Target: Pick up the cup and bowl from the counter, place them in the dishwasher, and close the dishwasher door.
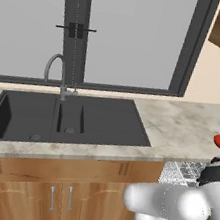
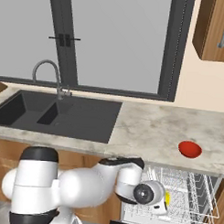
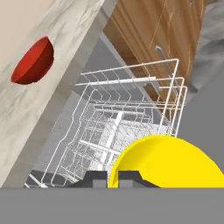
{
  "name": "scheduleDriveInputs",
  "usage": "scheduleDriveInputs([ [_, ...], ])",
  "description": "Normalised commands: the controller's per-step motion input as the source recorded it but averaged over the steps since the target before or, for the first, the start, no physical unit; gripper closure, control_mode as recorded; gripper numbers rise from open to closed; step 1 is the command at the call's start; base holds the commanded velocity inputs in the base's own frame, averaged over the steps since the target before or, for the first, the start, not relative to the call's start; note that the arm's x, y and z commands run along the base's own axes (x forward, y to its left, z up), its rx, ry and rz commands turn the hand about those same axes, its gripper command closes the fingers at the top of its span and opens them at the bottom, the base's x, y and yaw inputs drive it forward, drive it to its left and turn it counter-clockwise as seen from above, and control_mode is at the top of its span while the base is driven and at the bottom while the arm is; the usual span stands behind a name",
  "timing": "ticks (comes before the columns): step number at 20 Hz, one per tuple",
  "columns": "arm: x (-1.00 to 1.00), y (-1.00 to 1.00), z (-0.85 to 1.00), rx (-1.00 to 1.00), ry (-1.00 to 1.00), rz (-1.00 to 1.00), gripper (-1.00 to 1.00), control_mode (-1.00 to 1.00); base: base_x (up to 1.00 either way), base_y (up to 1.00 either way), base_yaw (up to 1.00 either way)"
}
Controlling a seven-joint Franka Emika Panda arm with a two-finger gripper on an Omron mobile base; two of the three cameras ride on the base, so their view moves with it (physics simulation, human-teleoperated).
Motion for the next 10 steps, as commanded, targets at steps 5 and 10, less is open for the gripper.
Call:
scheduleDriveInputs([
  [5,0.0,-0.11,-0.48,0.0,0.0,0.0,1.0,-1.0,0.0,0.0,0.0],
  [10,0.0,-0.15,-0.34,0.0,-0.01,0.0,1.0,-1.0,0.0,0.0,0.0],
])
